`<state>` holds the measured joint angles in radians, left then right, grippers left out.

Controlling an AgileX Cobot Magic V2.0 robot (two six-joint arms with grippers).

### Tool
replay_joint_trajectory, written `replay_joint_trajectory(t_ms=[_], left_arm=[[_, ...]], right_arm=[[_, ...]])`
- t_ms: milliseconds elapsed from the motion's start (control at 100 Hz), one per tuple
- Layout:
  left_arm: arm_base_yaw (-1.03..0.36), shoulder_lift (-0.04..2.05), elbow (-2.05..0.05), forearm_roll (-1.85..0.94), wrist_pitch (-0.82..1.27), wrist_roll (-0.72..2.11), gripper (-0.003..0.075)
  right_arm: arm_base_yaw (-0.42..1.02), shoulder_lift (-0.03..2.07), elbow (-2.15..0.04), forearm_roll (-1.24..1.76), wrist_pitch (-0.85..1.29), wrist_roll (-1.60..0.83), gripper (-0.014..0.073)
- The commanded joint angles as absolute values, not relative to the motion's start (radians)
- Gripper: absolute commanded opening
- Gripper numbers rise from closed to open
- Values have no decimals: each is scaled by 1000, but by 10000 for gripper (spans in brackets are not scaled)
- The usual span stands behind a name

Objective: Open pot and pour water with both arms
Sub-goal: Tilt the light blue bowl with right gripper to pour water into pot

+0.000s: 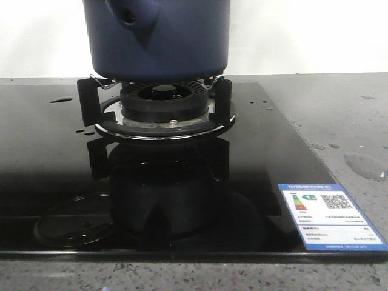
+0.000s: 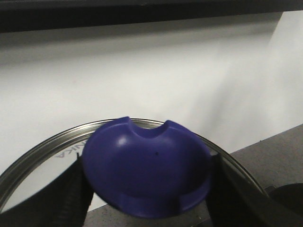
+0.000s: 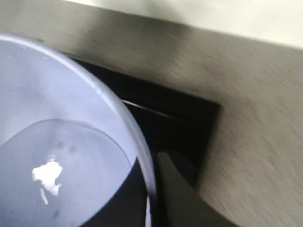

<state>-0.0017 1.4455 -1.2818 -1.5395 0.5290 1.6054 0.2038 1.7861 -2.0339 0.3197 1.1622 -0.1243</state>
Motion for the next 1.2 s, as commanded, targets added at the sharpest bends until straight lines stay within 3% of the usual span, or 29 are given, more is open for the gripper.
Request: replay_joint_trajectory(t_ms=[0, 420, 820, 1190], left_arm=[[1, 1397, -1323, -1611, 517, 1601, 316], [1, 1397, -1323, -1611, 475, 1601, 316], [1, 1397, -1323, -1611, 469, 1601, 317], [1, 1397, -1323, -1611, 471, 1601, 318]], right_arm=[[242, 1781, -2113, 364, 1048, -133, -58], [357, 1817, -2075, 368, 629, -250, -55], [404, 1663, -1689, 366, 123, -380, -55], [469, 1613, -1521, 321, -140, -389, -56]])
